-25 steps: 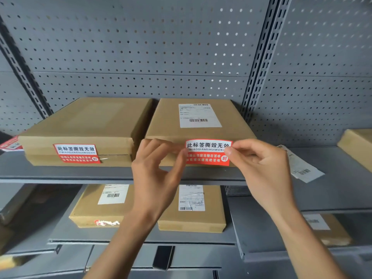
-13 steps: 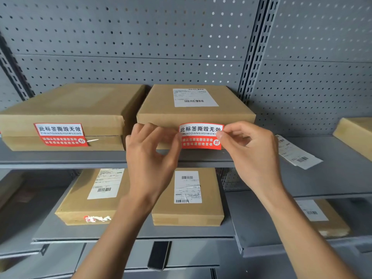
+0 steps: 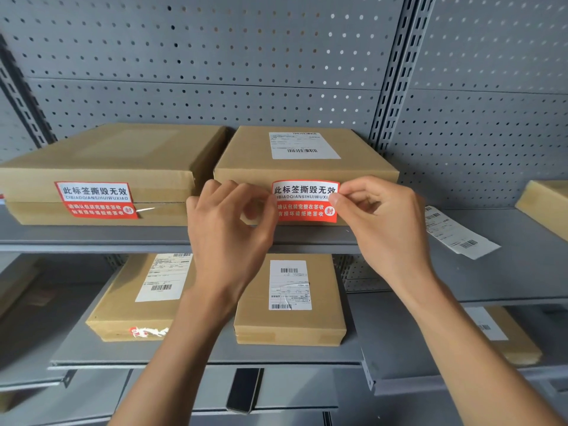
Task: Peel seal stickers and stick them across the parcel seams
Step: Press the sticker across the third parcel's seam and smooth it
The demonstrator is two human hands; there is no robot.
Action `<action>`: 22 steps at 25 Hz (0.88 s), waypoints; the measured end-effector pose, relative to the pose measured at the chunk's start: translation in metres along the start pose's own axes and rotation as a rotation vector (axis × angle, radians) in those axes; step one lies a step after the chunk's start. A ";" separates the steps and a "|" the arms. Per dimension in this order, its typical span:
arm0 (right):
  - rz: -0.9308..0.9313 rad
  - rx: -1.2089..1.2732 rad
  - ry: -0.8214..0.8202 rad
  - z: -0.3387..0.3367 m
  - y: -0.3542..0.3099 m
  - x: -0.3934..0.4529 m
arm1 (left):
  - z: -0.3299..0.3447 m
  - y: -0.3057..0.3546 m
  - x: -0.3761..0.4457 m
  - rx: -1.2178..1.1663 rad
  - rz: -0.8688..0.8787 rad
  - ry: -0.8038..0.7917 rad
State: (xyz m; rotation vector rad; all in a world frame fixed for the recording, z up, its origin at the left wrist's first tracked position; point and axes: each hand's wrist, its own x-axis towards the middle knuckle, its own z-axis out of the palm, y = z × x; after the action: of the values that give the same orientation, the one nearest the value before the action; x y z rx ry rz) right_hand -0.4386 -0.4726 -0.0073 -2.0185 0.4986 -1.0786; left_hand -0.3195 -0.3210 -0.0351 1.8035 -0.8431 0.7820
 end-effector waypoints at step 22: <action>-0.002 -0.054 0.023 0.013 0.004 0.000 | -0.001 -0.010 0.004 0.087 0.016 -0.034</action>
State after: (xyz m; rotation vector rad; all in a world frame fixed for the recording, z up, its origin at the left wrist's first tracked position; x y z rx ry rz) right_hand -0.4276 -0.4688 -0.0150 -2.0562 0.5434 -1.1012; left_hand -0.3096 -0.3182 -0.0369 1.8934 -0.8579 0.8119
